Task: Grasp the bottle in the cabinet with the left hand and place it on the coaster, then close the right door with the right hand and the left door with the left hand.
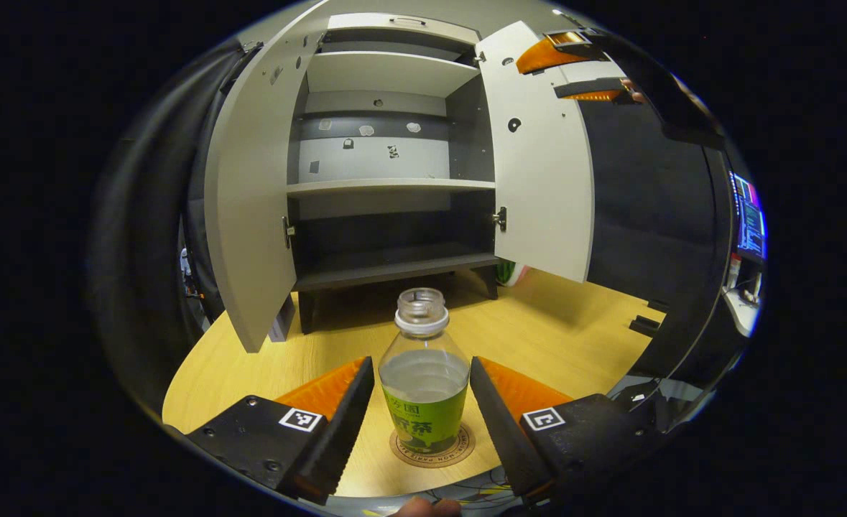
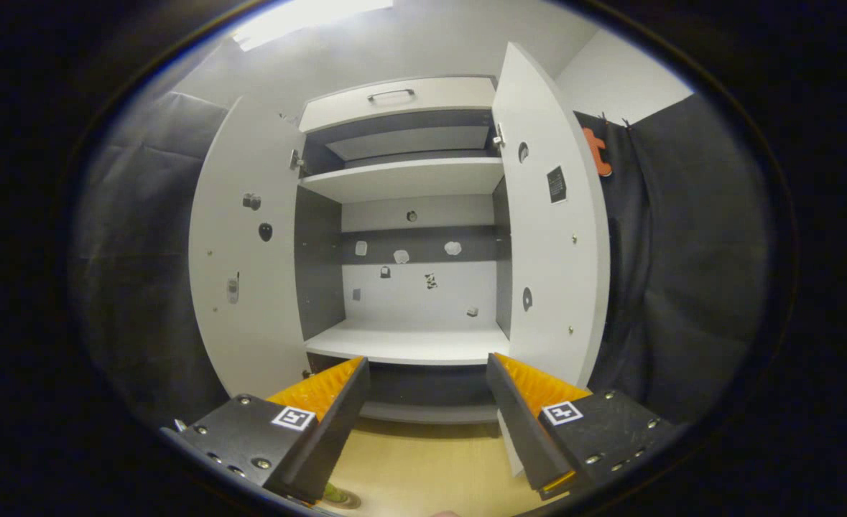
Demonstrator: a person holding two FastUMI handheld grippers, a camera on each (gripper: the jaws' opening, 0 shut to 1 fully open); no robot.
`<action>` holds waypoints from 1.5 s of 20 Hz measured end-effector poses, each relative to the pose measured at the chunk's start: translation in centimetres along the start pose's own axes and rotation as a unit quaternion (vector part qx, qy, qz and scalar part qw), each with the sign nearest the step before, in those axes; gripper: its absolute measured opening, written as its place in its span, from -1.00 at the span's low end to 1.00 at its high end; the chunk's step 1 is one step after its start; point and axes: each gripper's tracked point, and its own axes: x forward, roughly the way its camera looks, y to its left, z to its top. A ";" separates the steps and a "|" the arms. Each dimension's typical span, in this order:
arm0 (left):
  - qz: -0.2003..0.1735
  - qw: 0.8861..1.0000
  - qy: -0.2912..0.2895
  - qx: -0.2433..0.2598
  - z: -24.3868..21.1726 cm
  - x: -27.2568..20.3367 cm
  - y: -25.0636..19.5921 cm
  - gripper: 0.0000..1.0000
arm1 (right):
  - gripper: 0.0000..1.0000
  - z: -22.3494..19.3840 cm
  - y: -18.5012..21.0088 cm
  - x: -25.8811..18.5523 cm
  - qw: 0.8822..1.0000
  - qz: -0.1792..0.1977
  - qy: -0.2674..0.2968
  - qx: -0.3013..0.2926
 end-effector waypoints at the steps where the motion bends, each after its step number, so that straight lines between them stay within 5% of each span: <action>1: -0.003 1.000 -0.002 -0.008 0.9 -0.3 0.0 0.74 | 0.98 0.1 0.0 -0.2 1.000 0.000 0.000 0.002; 6: -0.007 0.999 -0.028 -0.045 8.1 -1.6 0.7 0.75 | 0.98 1.2 -0.3 -1.4 1.000 0.004 -0.017 0.016; 10: 0.004 0.996 -0.079 -0.028 16.2 -2.0 1.4 0.80 | 0.98 3.1 -1.8 -1.7 0.999 -0.006 -0.036 0.025; 20: 0.020 0.989 -0.146 0.009 31.8 -3.0 1.9 0.82 | 0.97 5.4 -12.0 -3.5 0.995 -0.074 -0.068 0.003; 25: 0.056 0.986 -0.153 0.027 34.8 -3.9 4.8 0.80 | 0.97 4.6 -19.0 -4.9 0.991 -0.121 -0.053 -0.010; 30: 0.060 0.985 -0.158 -0.022 33.9 -4.4 5.7 0.96 | 0.97 3.7 -25.5 -5.2 0.986 -0.158 -0.047 -0.018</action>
